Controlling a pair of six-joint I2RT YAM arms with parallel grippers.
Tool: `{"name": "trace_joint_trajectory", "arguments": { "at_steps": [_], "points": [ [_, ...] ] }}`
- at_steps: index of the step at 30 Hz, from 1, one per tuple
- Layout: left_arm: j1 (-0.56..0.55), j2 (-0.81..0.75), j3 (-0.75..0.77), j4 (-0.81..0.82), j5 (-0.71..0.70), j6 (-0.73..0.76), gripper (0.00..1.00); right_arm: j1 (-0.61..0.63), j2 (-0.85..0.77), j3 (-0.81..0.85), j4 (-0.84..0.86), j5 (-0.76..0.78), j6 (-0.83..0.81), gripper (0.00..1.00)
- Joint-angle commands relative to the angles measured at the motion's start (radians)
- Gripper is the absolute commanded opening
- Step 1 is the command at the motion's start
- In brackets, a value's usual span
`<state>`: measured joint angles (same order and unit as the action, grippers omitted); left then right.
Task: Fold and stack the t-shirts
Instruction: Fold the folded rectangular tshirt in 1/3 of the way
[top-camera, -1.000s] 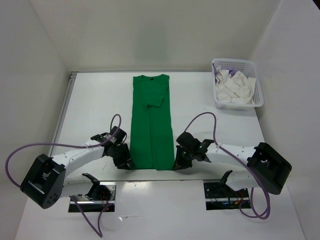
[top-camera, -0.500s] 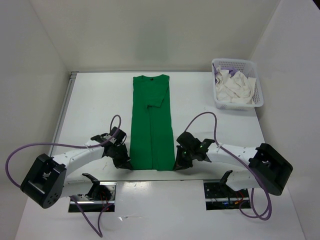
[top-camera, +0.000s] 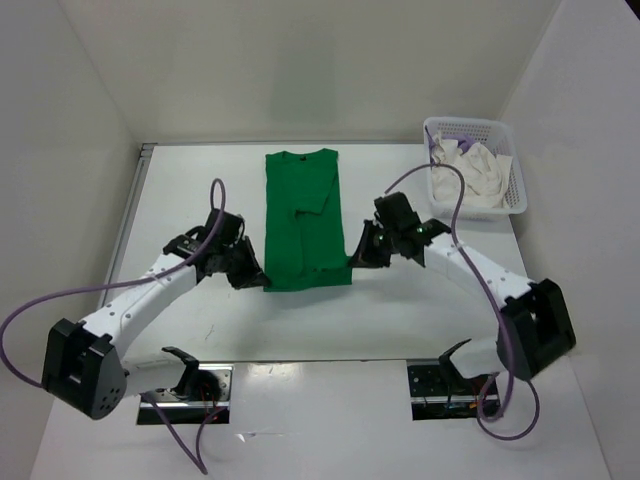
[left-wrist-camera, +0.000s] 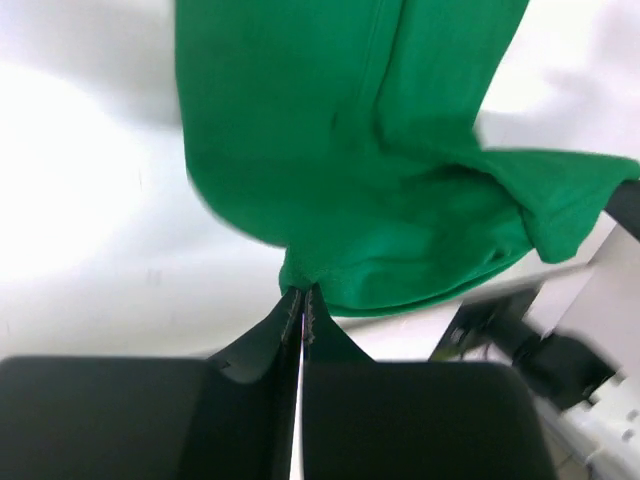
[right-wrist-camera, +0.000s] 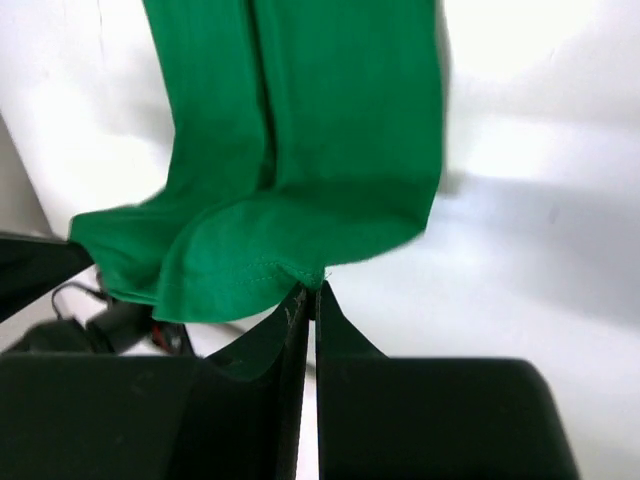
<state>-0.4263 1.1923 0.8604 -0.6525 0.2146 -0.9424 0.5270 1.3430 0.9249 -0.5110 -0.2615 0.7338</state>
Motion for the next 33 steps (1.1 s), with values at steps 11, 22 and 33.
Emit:
{"name": "trace_joint_trajectory", "arguments": {
  "at_steps": [11,22,33],
  "points": [
    [0.242,0.507,0.380,0.257,-0.021,0.179,0.00,-0.169,0.499,0.509,-0.006,0.064,-0.267,0.06],
    [0.262,0.788,0.614,0.306,-0.041,0.188,0.01,-0.188,0.761,0.747,-0.005,0.074,-0.300,0.06],
    [0.304,0.637,0.618,0.465,-0.017,0.145,0.46,-0.188,0.742,0.887,-0.035,0.054,-0.271,0.32]
  ]
}}
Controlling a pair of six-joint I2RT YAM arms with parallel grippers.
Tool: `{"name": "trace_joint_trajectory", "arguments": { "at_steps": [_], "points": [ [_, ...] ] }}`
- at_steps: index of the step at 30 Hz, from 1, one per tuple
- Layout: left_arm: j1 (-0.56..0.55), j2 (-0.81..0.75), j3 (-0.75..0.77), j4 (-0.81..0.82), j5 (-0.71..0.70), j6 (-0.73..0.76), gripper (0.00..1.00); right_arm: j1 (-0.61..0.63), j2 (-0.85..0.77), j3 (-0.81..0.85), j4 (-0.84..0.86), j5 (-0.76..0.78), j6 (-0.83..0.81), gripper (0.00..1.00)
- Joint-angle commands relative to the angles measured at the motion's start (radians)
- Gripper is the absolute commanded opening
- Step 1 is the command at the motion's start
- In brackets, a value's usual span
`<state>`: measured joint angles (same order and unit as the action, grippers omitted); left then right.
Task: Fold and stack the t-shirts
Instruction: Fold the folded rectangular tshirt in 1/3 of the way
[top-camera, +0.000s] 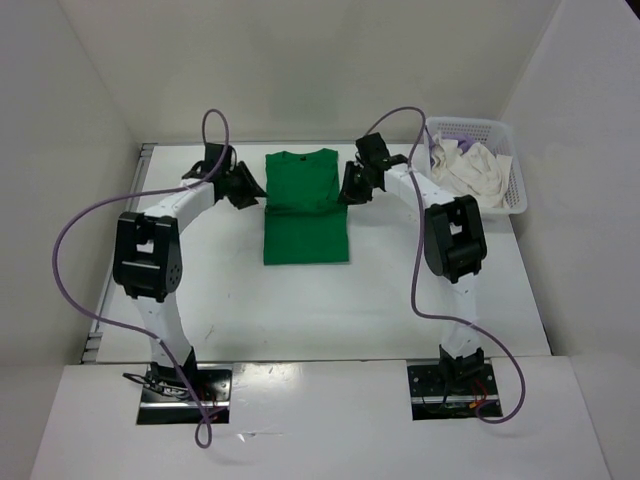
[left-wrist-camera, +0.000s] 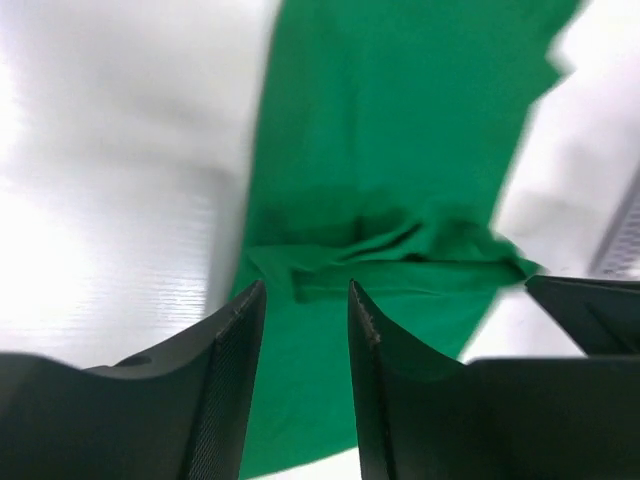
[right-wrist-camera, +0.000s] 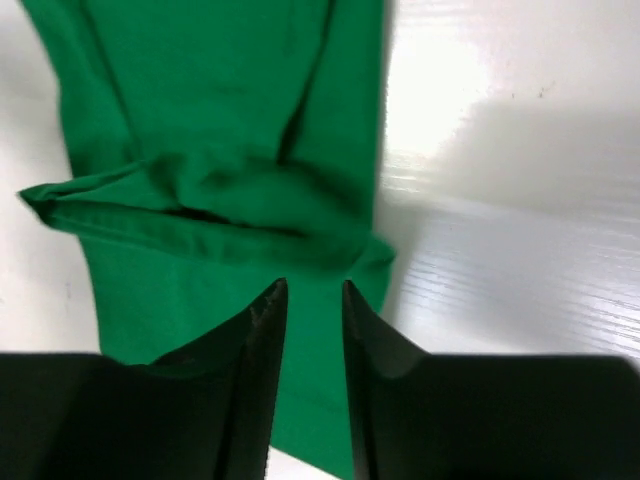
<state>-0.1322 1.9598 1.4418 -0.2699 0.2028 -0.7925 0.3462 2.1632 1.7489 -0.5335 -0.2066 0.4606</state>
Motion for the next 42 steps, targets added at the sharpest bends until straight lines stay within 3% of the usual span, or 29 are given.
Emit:
{"name": "trace_joint_trajectory", "arguments": {
  "at_steps": [1,5,9,11,15,23,27,33,34,37,39,42],
  "points": [
    [0.009,-0.157,0.016,0.101,-0.005,-0.022,0.47,-0.007,-0.098,0.063,-0.013,0.009,0.003,0.35],
    [-0.061,-0.282,-0.194,0.231,0.018,-0.103,0.42,-0.007,-0.209,-0.072,0.032,0.010,0.013,0.40],
    [-0.194,-0.279,-0.336,0.247,0.029,-0.125,0.41,0.053,-0.232,-0.149,0.059,-0.022,0.013,0.07],
    [-0.219,-0.266,-0.392,0.274,0.029,-0.135,0.41,0.063,-0.200,-0.163,0.070,-0.057,0.013,0.03],
    [-0.219,-0.240,-0.437,0.274,0.050,-0.136,0.41,0.073,-0.163,-0.163,0.070,-0.088,0.004,0.03],
    [-0.219,-0.217,-0.572,0.294,0.020,-0.107,0.41,0.083,-0.184,-0.410,0.148,-0.086,0.042,0.03],
    [-0.219,-0.194,-0.610,0.264,0.010,-0.097,0.41,0.093,-0.184,-0.491,0.142,-0.013,0.064,0.03],
    [-0.219,-0.309,-0.750,0.264,0.029,-0.120,0.41,0.112,-0.262,-0.636,0.173,-0.004,0.113,0.03],
    [-0.219,-0.340,-0.759,0.230,0.008,-0.129,0.45,0.122,-0.278,-0.646,0.173,-0.004,0.113,0.03],
    [-0.219,-0.498,-0.741,0.143,-0.063,-0.105,0.61,0.122,-0.350,-0.658,0.152,-0.004,0.113,0.11],
    [-0.219,-0.599,-0.724,0.109,-0.126,-0.096,0.62,0.122,-0.403,-0.640,0.122,0.007,0.102,0.19],
    [-0.170,-0.644,-0.724,0.083,-0.112,-0.096,0.62,0.122,-0.459,-0.650,0.112,0.007,0.102,0.32]
  ]
}}
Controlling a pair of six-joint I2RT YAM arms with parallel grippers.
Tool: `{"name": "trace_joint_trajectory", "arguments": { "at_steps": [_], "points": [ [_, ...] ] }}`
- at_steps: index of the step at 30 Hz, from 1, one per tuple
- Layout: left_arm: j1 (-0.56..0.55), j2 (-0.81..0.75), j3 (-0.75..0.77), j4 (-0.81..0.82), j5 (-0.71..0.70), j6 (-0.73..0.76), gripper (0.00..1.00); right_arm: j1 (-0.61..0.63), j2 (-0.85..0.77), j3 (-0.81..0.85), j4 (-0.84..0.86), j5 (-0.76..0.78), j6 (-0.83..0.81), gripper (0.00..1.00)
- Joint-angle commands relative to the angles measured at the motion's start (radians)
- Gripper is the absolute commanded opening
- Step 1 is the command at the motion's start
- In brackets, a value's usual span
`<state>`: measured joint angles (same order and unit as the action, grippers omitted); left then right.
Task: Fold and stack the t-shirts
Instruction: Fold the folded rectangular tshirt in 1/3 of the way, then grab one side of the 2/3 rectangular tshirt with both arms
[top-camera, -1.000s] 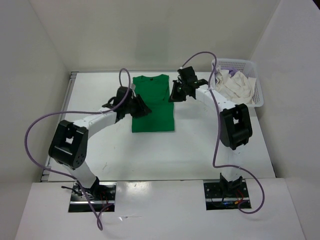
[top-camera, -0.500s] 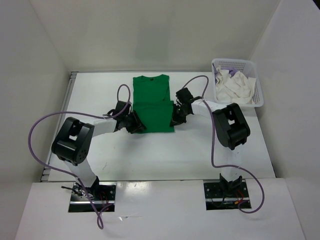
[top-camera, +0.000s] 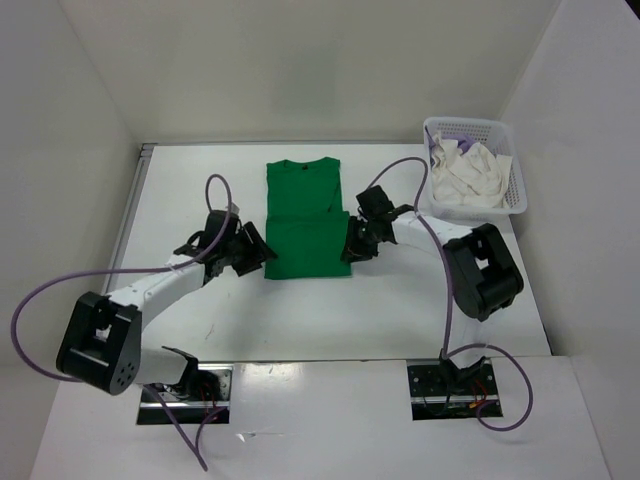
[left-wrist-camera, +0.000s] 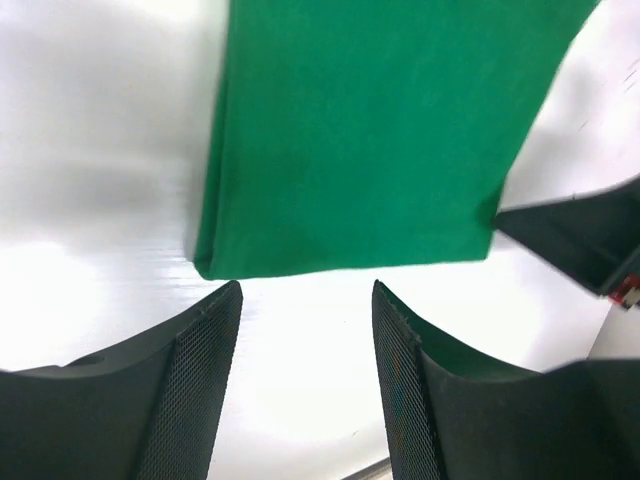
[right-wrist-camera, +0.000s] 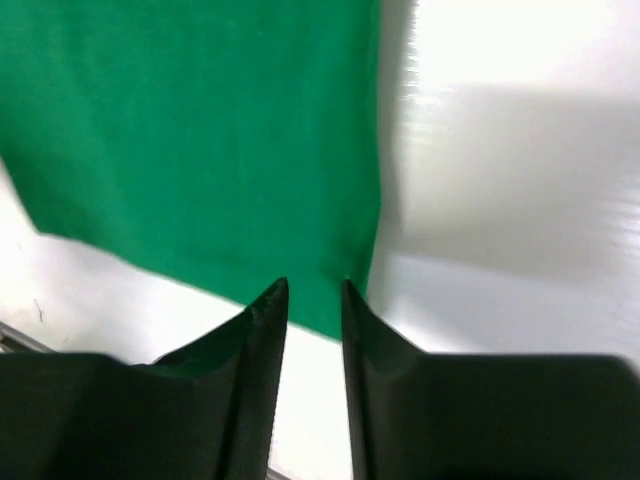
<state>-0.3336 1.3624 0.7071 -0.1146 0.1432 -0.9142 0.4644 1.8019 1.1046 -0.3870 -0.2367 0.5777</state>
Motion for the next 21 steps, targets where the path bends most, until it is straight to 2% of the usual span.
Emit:
{"name": "trace_joint_trajectory", "arguments": {
  "at_steps": [1,6,8,17,21],
  "points": [
    [0.041,-0.046,-0.004,-0.082,-0.053,0.026,0.62,0.003,-0.107,-0.015,-0.035,0.027,-0.015,0.34],
    [0.041,-0.011,-0.099,-0.004,0.001,-0.005,0.62,0.003,-0.139,-0.115,0.017,0.016,0.017,0.47],
    [0.041,0.013,-0.109,0.006,0.010,-0.005,0.62,0.003,-0.139,-0.146,0.029,0.007,0.027,0.49],
    [0.041,0.122,-0.090,0.055,0.042,0.032,0.59,0.003,-0.108,-0.189,0.108,-0.079,0.077,0.49],
    [0.041,0.168,-0.081,0.079,0.042,0.032,0.48,0.003,-0.087,-0.200,0.117,-0.066,0.077,0.39]
  ]
}}
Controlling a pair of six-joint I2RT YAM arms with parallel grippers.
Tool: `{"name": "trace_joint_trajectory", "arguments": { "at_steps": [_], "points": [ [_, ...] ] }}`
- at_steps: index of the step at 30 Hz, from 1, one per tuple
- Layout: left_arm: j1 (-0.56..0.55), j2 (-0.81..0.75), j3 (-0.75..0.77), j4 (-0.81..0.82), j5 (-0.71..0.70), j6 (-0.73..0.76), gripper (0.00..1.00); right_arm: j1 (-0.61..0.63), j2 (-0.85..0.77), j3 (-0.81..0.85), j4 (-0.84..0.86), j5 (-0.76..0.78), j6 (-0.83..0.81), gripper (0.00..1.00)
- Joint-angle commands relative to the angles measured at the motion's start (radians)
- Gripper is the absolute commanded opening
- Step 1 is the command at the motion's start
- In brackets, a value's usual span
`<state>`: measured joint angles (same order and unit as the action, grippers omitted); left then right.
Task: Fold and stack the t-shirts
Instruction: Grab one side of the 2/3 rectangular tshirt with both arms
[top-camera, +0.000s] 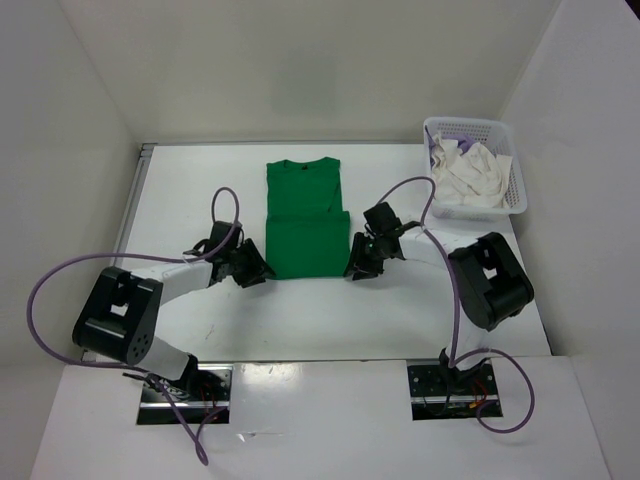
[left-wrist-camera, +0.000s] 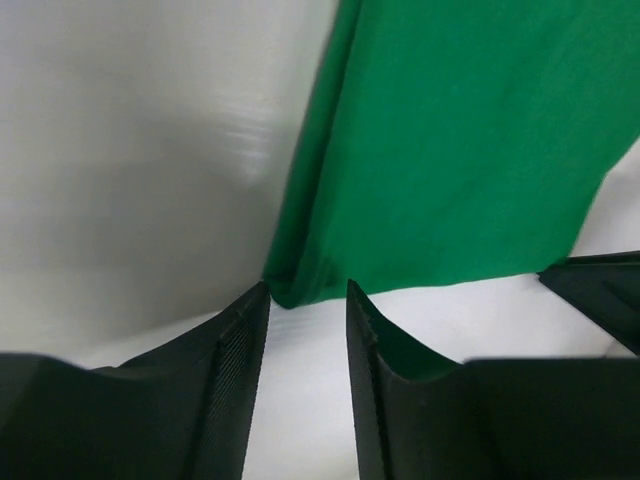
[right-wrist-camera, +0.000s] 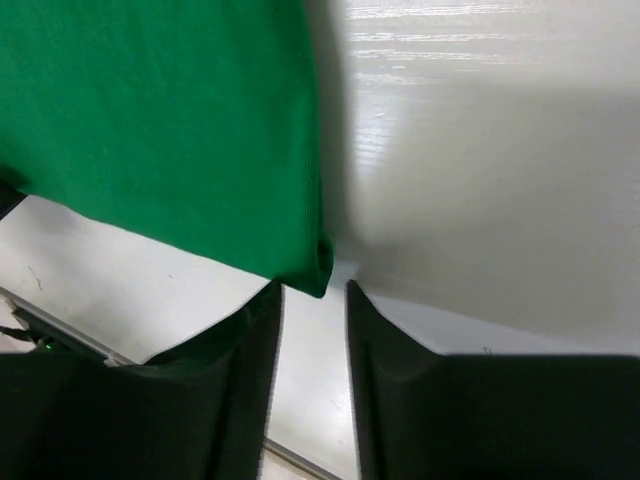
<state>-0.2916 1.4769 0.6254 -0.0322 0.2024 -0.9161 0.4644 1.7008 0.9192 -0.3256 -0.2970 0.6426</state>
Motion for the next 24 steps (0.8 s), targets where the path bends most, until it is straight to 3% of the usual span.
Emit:
{"name": "trace_joint_trajectory", "arguments": {
  "at_steps": [1,11,18,24],
  "points": [
    [-0.001,0.072,0.000,0.006,-0.017,0.025,0.44,0.003,0.014,-0.014,0.065,0.004,0.023,0.34],
    [-0.001,0.060,0.054,-0.032,-0.044,0.014,0.13,0.003,0.024,-0.005,0.086,0.044,0.045,0.05],
    [-0.001,-0.111,-0.008,-0.147,-0.009,0.033,0.05,0.003,-0.130,-0.103,0.024,0.065,0.074,0.01],
    [-0.023,-0.323,-0.030,-0.392,0.124,0.002,0.02,0.154,-0.361,-0.158,-0.134,0.065,0.169,0.00]
  ]
}}
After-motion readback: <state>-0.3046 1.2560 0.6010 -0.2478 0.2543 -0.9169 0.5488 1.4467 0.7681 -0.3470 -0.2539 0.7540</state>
